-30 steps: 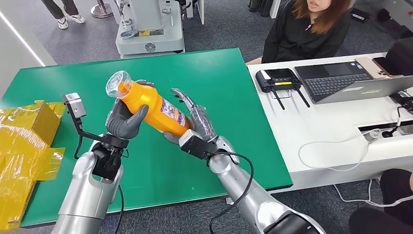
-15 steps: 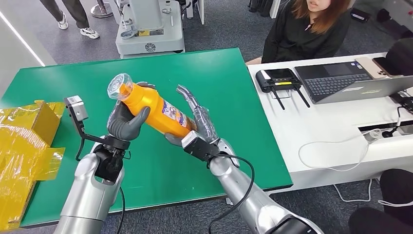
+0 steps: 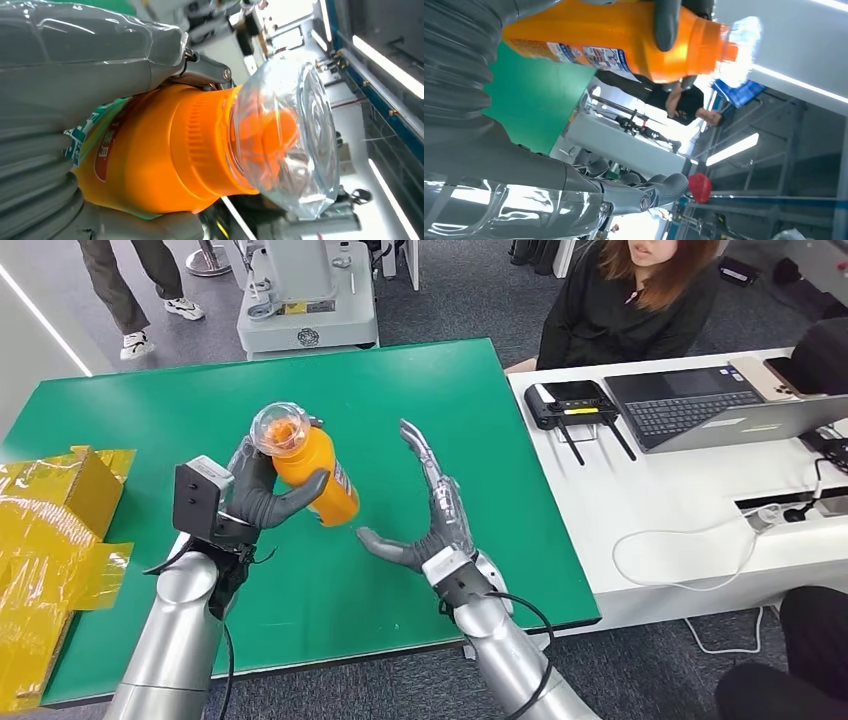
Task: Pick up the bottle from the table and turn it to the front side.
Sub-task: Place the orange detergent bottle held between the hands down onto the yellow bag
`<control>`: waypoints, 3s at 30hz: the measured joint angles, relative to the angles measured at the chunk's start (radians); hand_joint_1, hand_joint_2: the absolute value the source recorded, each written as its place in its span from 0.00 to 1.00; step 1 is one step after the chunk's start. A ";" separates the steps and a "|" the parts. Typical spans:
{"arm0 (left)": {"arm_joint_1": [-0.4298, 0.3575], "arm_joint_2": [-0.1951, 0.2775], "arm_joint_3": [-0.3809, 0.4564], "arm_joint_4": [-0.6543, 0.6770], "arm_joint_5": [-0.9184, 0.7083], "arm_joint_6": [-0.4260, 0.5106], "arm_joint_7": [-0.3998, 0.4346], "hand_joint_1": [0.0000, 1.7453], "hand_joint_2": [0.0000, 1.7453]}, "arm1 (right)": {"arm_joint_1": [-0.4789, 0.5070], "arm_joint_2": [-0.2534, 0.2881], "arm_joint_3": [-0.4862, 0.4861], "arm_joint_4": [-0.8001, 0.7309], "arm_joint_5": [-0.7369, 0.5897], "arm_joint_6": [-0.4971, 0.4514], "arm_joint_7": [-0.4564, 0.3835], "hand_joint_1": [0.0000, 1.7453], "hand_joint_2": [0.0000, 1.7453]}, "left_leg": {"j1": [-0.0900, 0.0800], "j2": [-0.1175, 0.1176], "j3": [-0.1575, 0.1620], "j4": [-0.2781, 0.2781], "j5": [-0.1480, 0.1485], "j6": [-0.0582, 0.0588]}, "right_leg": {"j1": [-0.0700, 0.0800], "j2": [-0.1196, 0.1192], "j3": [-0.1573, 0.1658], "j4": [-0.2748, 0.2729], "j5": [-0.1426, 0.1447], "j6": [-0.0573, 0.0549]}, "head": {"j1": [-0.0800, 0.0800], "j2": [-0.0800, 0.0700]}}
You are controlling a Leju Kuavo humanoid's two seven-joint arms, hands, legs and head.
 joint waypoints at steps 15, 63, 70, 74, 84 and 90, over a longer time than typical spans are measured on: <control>-0.094 0.013 -0.042 0.025 -0.445 0.147 -0.097 1.00 1.00 | 0.150 -0.073 0.079 -0.201 -0.101 0.000 0.000 0.00 1.00 | 0.000 0.000 0.000 0.000 0.000 0.000 | 0.000 0.000 0.000 0.000 0.000 0.000 | 0.000 0.000; -0.379 0.399 -0.102 0.121 -1.225 0.295 0.130 1.00 1.00 | 0.288 -0.174 0.235 -0.192 -0.233 -0.088 0.000 0.00 1.00 | 0.000 0.002 0.000 0.000 0.000 -0.001 | 0.000 0.002 0.000 0.000 0.000 0.000 | 0.000 0.000; -0.369 0.446 -0.140 0.177 -1.257 0.278 0.136 1.00 1.00 | 0.299 -0.180 0.234 -0.205 -0.246 -0.082 0.000 0.00 1.00 | 0.000 0.003 0.000 0.000 0.000 -0.001 | 0.000 0.003 0.000 0.000 0.000 0.000 | 0.000 0.000; -0.349 0.474 -0.149 0.196 -1.257 0.278 0.139 1.00 1.00 | 0.302 -0.183 0.234 -0.207 -0.246 -0.082 0.000 0.00 1.00 | 0.000 0.004 0.000 -0.001 0.000 -0.001 | 0.000 0.004 -0.001 0.001 0.000 0.000 | 0.000 0.000; -0.262 0.566 -0.159 0.205 -1.247 0.267 0.181 1.00 1.00 | 0.304 -0.183 0.216 -0.207 -0.244 -0.081 0.000 0.00 1.00 | 0.000 0.004 0.000 -0.001 0.000 -0.001 | 0.000 0.004 -0.001 0.001 0.000 -0.001 | 0.000 0.000; -0.216 0.604 -0.160 0.206 -1.243 0.258 0.201 1.00 1.00 | 0.304 -0.183 0.213 -0.203 -0.243 -0.075 0.000 0.00 1.00 | 0.000 0.004 0.000 -0.001 0.000 -0.001 | 0.000 0.004 -0.001 0.001 0.000 0.000 | 0.000 0.000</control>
